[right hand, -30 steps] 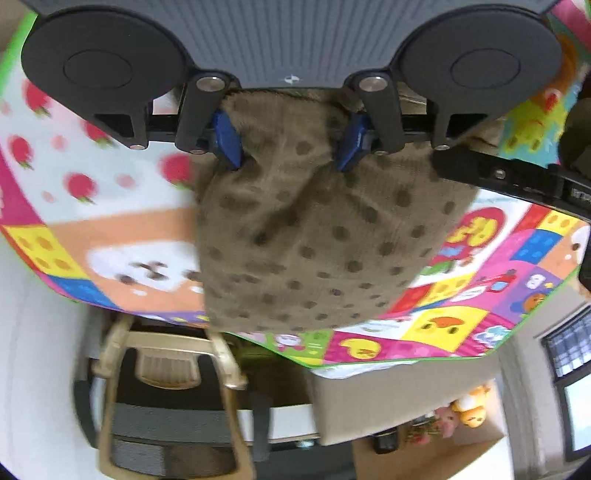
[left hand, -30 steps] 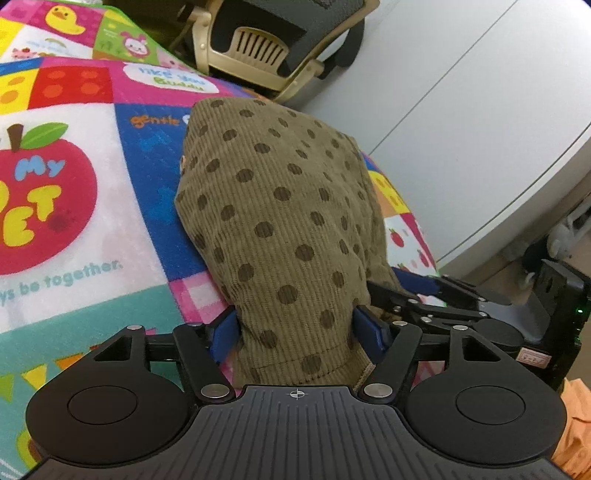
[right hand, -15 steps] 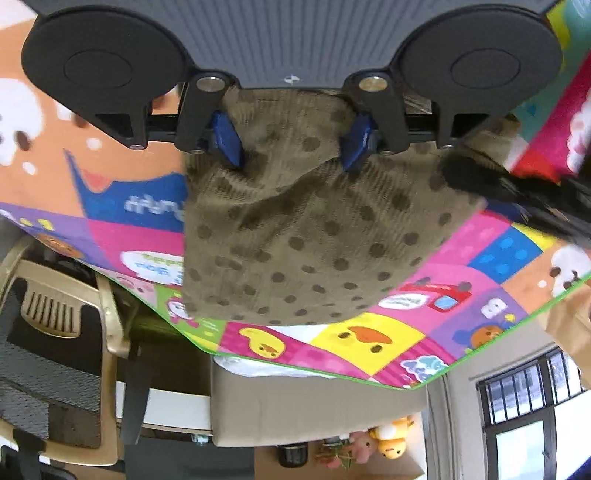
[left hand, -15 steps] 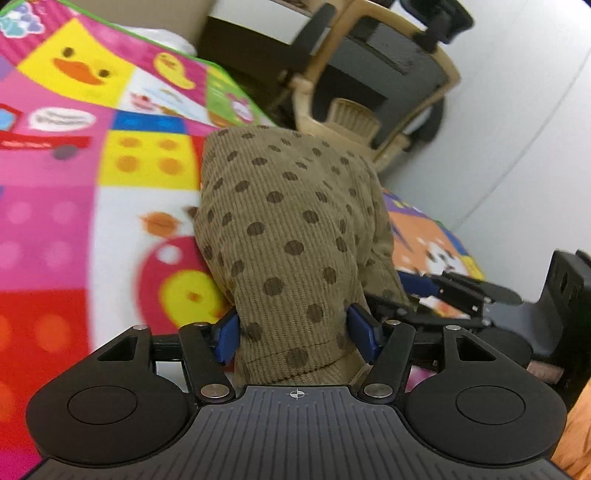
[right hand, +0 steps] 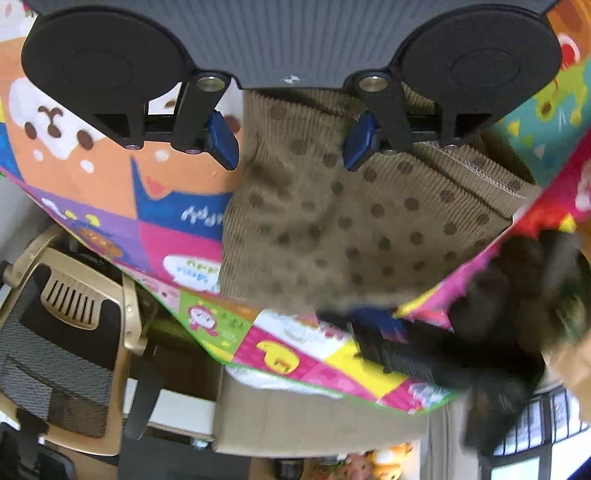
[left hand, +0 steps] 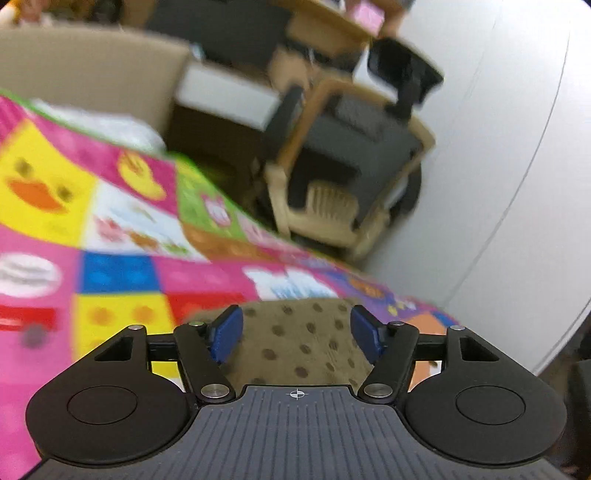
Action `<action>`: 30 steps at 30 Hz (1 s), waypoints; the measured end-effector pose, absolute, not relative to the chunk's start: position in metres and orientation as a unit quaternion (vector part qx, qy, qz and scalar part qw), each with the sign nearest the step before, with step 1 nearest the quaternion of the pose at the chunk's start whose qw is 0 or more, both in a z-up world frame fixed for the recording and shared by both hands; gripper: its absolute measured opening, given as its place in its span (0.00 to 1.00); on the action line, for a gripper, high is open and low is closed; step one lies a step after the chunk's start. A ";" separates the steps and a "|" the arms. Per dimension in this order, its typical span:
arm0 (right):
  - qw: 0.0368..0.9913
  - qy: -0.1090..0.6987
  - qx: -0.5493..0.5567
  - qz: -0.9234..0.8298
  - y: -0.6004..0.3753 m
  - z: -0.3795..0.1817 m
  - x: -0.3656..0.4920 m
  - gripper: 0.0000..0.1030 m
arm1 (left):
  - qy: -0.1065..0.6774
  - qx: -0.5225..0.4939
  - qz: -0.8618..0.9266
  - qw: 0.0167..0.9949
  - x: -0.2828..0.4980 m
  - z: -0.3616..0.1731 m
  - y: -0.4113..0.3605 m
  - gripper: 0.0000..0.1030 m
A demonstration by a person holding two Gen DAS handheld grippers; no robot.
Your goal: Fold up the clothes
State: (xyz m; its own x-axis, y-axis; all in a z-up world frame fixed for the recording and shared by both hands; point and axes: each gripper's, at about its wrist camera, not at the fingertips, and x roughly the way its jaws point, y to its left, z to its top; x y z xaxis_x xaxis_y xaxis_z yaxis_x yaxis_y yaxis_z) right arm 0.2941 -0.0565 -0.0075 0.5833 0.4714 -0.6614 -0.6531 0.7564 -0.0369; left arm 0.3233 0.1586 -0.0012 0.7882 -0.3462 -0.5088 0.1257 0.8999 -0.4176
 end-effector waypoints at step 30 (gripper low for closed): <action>0.903 0.285 -0.189 0.259 -0.020 -0.020 0.303 0.68 | 0.349 -0.104 -0.081 0.928 0.233 -0.032 0.145 0.93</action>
State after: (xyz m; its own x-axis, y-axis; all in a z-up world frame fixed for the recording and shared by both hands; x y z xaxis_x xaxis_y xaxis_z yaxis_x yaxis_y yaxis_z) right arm 0.3032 -0.0196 -0.0204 0.7037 0.3604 -0.6123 -0.5759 0.7941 -0.1944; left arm 0.2330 0.1452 -0.0315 0.7432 -0.2234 -0.6306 0.0776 0.9650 -0.2503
